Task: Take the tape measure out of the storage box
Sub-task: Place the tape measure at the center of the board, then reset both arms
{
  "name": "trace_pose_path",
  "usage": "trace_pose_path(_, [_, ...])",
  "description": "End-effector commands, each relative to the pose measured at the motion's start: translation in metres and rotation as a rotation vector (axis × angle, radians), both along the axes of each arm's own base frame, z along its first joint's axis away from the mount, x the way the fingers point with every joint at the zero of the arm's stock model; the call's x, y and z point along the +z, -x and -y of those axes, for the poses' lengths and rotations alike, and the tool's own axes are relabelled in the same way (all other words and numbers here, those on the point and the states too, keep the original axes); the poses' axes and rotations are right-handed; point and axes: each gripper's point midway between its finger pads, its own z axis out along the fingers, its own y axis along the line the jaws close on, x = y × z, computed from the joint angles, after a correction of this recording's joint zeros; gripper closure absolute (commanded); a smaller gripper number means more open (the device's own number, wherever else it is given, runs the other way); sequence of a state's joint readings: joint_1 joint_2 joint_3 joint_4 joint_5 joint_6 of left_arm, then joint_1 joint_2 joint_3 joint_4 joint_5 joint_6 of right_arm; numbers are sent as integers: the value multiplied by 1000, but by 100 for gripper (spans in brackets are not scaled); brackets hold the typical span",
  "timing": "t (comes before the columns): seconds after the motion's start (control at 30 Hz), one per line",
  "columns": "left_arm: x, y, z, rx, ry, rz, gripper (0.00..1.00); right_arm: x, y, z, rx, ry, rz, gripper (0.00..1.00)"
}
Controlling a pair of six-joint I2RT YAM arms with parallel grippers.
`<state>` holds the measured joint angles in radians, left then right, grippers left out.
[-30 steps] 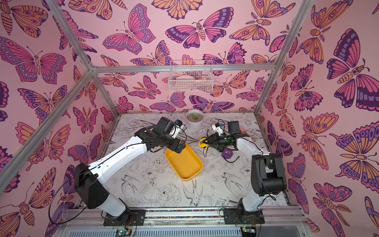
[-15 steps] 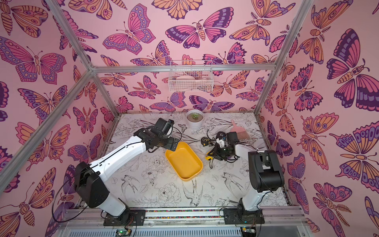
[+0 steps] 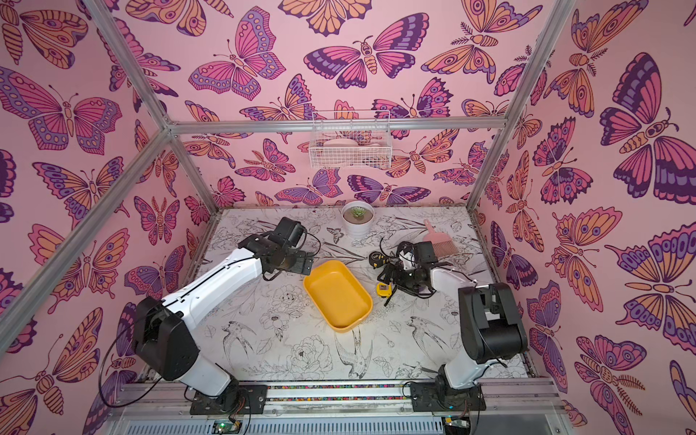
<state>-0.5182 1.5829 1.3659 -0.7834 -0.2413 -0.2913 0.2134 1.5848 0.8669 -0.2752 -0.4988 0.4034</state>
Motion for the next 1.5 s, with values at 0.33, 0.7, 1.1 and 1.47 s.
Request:
trace_pose_path(0.33, [-11,-25,-160,370,-163,250,0,111,-42,160,-526,622,583,1])
trace_pose_path(0.7, [-50,-26,-189,346,-144,549,0,53,-39,182,-544,768,682,1])
trace_pose_path(1.1, [-71,-33,-160,173,-3,677,1,50,-62,167,-429,690,748,1])
trace_pose_path(1.47, [-80,-34,-170,225,12,689,0,34,-63,161,-390,627,862,1])
